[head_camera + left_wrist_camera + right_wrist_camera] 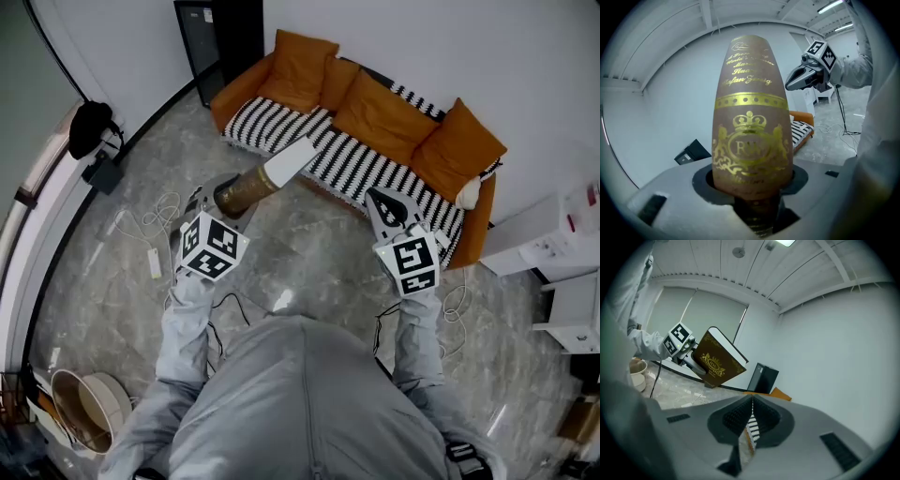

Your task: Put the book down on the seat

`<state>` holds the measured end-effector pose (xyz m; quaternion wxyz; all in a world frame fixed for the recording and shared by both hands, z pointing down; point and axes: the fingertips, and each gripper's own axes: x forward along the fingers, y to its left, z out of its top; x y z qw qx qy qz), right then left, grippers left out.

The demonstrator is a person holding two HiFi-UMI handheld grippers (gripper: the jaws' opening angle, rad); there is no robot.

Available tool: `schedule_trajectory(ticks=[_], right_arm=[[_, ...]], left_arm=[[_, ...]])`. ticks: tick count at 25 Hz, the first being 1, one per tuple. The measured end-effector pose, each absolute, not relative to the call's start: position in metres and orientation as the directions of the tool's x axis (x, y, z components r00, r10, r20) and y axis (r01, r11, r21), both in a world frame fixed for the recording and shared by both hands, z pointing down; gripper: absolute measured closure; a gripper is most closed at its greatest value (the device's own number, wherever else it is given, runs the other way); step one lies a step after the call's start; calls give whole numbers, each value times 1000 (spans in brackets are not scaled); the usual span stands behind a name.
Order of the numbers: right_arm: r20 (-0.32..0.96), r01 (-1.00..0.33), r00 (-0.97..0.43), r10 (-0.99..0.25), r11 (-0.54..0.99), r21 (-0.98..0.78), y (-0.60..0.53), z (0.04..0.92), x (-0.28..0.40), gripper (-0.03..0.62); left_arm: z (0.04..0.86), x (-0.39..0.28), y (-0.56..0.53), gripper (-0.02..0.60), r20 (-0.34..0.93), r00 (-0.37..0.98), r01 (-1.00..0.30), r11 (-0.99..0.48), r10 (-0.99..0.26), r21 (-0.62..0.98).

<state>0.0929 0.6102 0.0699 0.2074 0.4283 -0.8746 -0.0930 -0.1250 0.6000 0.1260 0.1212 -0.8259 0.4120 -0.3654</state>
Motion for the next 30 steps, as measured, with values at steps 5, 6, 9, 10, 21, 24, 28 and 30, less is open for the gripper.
schedule_trajectory(ticks=[5, 6, 9, 10, 21, 24, 28, 30], right_arm=[[270, -717, -551, -789, 614, 330, 608, 71, 109, 565], [268, -718, -552, -790, 613, 329, 607, 71, 113, 565], [260, -720, -554, -791, 612, 327, 605, 72, 126, 565], [258, -720, -556, -790, 613, 326, 604, 72, 131, 565], [258, -704, -588, -766, 642, 302, 602, 82, 167, 565], [251, -712, -585, -771, 636, 297, 596, 84, 177, 565], [260, -715, -584, -769, 639, 284, 589, 90, 179, 565], [267, -712, -585, -766, 642, 283, 584, 93, 176, 565]], left_arm=[[126, -111, 598, 339, 502, 392, -595, -629, -771, -500], [126, -107, 597, 339, 502, 391, -596, -628, -771, -501], [128, -97, 595, 339, 501, 386, -599, -623, -775, -502], [129, -93, 595, 339, 502, 383, -602, -622, -775, -501], [144, -61, 604, 339, 534, 350, -622, -617, -770, -482], [145, -59, 600, 339, 538, 343, -623, -615, -770, -483], [147, -57, 591, 339, 539, 345, -623, -617, -768, -480], [149, -58, 584, 339, 543, 350, -621, -623, -763, -476]])
